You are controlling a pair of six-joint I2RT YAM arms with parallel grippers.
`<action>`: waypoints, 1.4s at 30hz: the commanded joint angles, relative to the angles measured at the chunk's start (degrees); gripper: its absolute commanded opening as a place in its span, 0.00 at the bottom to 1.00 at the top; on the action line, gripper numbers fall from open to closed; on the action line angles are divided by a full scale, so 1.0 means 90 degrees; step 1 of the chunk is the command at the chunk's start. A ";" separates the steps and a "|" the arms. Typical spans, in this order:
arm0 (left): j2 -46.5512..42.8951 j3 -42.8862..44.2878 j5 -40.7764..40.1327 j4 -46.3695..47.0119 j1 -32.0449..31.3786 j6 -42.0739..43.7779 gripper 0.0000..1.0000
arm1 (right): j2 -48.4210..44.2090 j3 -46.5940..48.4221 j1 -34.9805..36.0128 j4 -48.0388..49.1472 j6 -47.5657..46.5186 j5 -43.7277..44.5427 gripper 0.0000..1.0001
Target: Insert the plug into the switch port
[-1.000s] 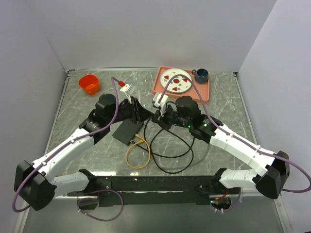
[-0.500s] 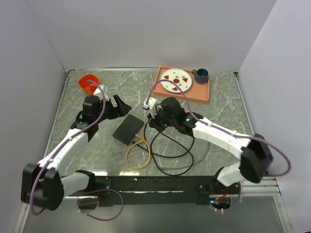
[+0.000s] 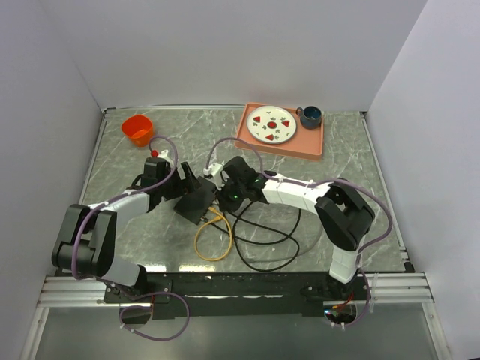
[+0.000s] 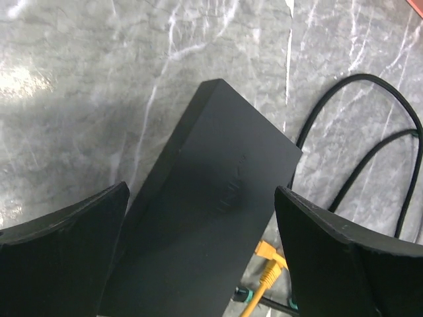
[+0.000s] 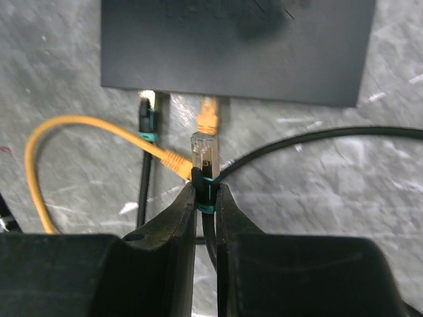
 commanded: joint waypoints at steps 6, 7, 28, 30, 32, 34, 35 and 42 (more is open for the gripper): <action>0.0350 0.0062 0.0007 0.0488 0.0033 0.0070 0.98 | 0.0364 0.0490 0.0163 0.0452 0.0441 -0.0191 0.00; 0.0370 0.0053 0.0007 0.0488 0.0033 0.0079 0.98 | 0.0433 0.0549 0.0163 0.0452 0.0480 -0.0162 0.00; 0.0604 0.0189 0.0232 0.0468 0.0033 0.0197 0.95 | 0.0629 0.0276 0.0095 0.0568 0.0744 0.0678 0.00; 0.0634 0.0209 0.0251 0.0459 0.0033 0.0216 0.95 | 0.0483 0.0082 0.0095 0.0686 0.0744 0.0795 0.00; 0.0663 0.0228 0.0261 0.0449 0.0033 0.0226 0.95 | 0.0405 0.0051 0.0076 0.0706 0.0744 0.0825 0.00; 0.0692 0.0238 0.0280 0.0459 0.0023 0.0226 0.95 | 0.0385 -0.0007 0.0066 0.0735 0.0734 0.0815 0.00; 0.0721 0.0238 0.0281 0.0468 0.0033 0.0226 0.95 | 0.0365 -0.0027 0.0066 0.0784 0.0734 0.0806 0.00; 0.0771 0.0267 0.0290 0.0410 0.0033 0.0304 0.95 | 0.0599 0.0012 0.0027 0.0686 0.0734 0.0962 0.00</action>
